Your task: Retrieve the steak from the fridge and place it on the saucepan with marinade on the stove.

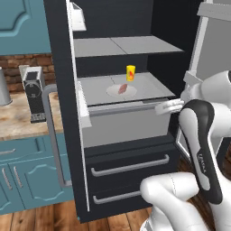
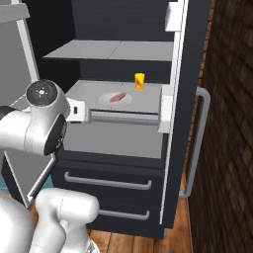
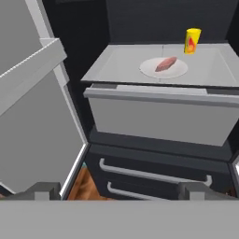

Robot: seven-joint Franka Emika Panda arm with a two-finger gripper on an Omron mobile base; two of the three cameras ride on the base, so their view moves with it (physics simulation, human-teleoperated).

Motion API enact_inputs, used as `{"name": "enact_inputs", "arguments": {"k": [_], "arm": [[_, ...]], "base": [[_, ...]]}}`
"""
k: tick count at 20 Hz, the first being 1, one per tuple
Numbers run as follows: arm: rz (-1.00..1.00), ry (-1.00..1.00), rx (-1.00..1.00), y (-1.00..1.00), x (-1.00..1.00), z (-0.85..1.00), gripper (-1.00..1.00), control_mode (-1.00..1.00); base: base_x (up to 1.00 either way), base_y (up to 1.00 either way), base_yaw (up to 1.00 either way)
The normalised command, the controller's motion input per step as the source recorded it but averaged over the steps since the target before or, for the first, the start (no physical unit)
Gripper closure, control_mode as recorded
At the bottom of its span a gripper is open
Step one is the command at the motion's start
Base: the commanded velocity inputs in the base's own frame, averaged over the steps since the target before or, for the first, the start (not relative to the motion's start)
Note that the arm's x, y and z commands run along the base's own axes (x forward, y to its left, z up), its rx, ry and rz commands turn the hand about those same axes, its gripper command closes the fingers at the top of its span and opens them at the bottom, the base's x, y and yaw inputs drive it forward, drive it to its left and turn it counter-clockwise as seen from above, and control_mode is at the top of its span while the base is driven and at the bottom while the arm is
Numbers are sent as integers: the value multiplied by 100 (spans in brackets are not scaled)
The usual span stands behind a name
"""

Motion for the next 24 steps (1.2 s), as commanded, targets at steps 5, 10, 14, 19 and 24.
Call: {"name": "enact_inputs", "arguments": {"k": [5,10,14,19,24], "arm": [[0,-3,0,0,-35,0,-100,-100],[0,0,0,0,-26,0,-100,-100],[0,0,0,0,-15,0,-100,-100],[0,0,0,0,-23,0,-100,-100],[0,0,0,0,-20,0,-100,-100]], "base": [[0,0,0],[0,0,0],[0,0,0],[0,0,0],[0,0,0]]}}
